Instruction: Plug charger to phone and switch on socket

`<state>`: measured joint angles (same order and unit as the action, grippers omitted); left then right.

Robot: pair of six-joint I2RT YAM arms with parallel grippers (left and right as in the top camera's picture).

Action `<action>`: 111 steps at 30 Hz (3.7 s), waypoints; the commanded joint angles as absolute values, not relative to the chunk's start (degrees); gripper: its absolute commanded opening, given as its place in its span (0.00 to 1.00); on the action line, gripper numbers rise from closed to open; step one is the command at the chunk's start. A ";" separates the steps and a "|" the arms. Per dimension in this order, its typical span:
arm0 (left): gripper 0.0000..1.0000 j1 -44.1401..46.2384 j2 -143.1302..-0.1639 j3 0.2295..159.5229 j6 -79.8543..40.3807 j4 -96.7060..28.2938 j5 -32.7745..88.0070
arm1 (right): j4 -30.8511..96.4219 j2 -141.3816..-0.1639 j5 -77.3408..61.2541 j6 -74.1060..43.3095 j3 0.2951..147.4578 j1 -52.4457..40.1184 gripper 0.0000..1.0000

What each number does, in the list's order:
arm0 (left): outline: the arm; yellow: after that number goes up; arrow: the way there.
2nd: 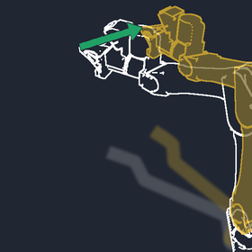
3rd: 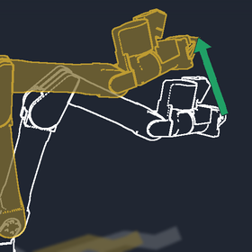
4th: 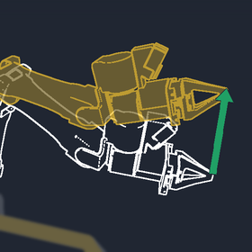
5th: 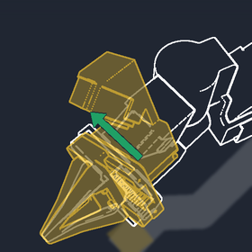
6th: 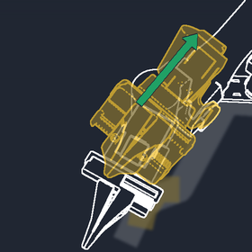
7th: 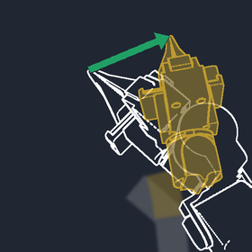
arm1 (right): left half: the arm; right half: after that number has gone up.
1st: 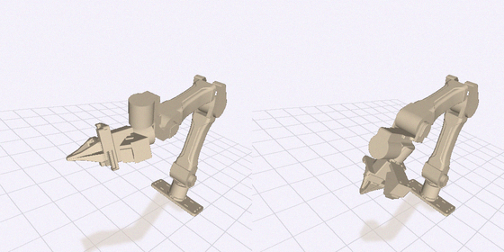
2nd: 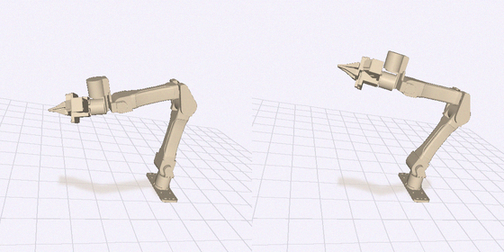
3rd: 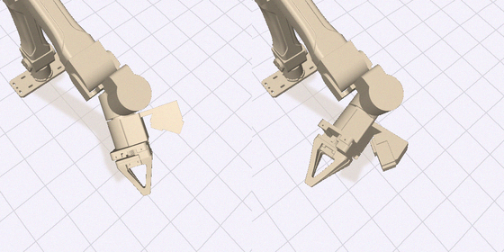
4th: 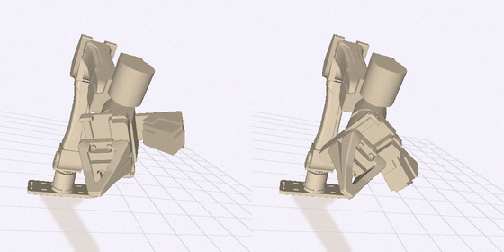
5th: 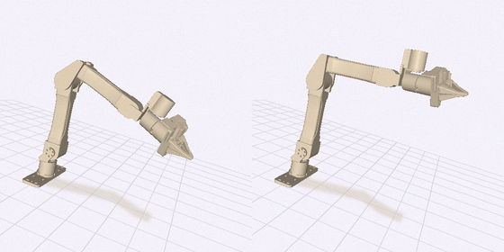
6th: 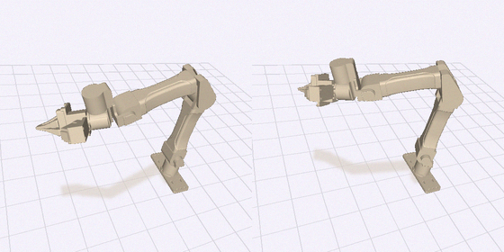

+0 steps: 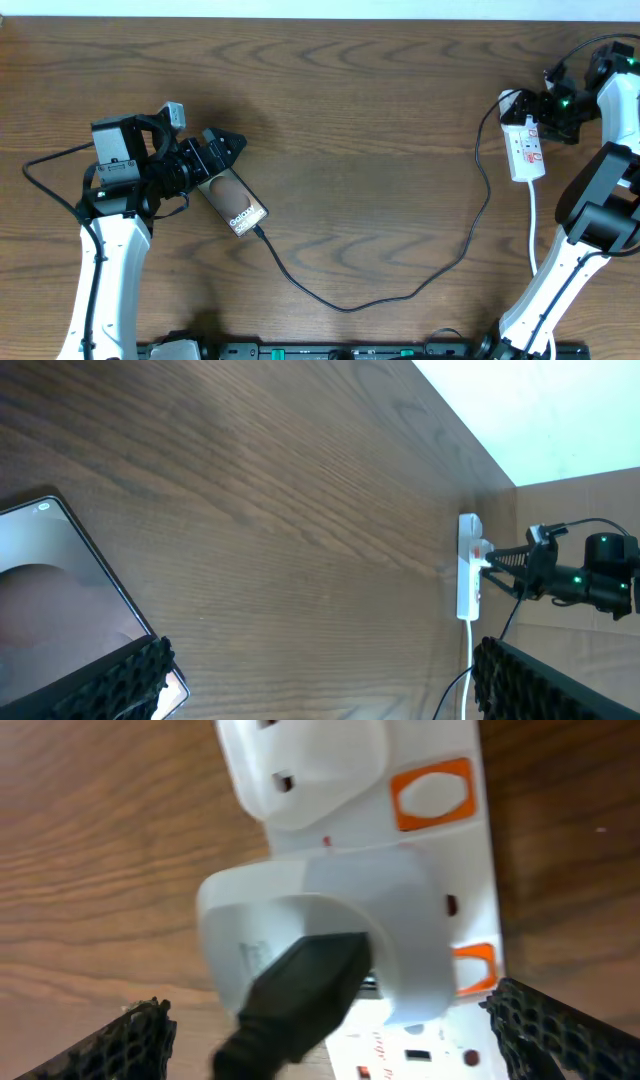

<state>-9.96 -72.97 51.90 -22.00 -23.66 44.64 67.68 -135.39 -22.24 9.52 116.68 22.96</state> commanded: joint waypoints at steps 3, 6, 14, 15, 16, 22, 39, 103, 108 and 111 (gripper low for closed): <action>0.98 -9.78 -73.36 53.49 -20.80 -23.75 44.34 | 67.94 -135.98 -25.89 12.75 118.08 21.63 0.99; 0.98 -9.78 -73.36 53.49 -20.80 -23.75 44.34 | 68.01 -135.98 -26.37 13.61 118.08 21.10 0.99; 0.98 -9.78 -73.36 53.49 -20.80 -23.94 44.34 | 67.75 -135.98 -26.35 14.00 118.08 20.47 0.99; 0.97 -9.78 -73.36 53.49 -20.80 -23.94 44.34 | 67.77 -135.98 -26.35 14.00 118.08 20.47 0.99; 0.98 -9.78 -73.36 53.49 -20.80 -23.92 44.34 | 67.77 -135.98 -26.37 13.98 118.08 20.47 0.99; 0.98 -9.78 -73.36 53.49 -20.80 -23.94 44.34 | 67.72 -136.00 -28.99 13.78 118.06 20.45 0.99; 0.98 -9.78 -73.36 53.49 -20.32 -24.60 44.34 | 65.56 -136.09 -30.83 10.31 115.48 17.45 0.99; 0.98 -9.78 -73.36 53.49 -20.34 -24.99 44.34 | 66.04 -136.09 -26.72 3.64 114.52 15.81 0.99; 0.98 -9.78 -73.36 53.49 -20.34 -25.06 44.34 | 65.87 -136.09 -26.72 3.20 114.50 14.79 0.99; 0.98 -9.78 -73.36 53.49 -20.32 -25.23 44.34 | 65.52 -136.09 -26.72 2.76 114.10 14.44 0.99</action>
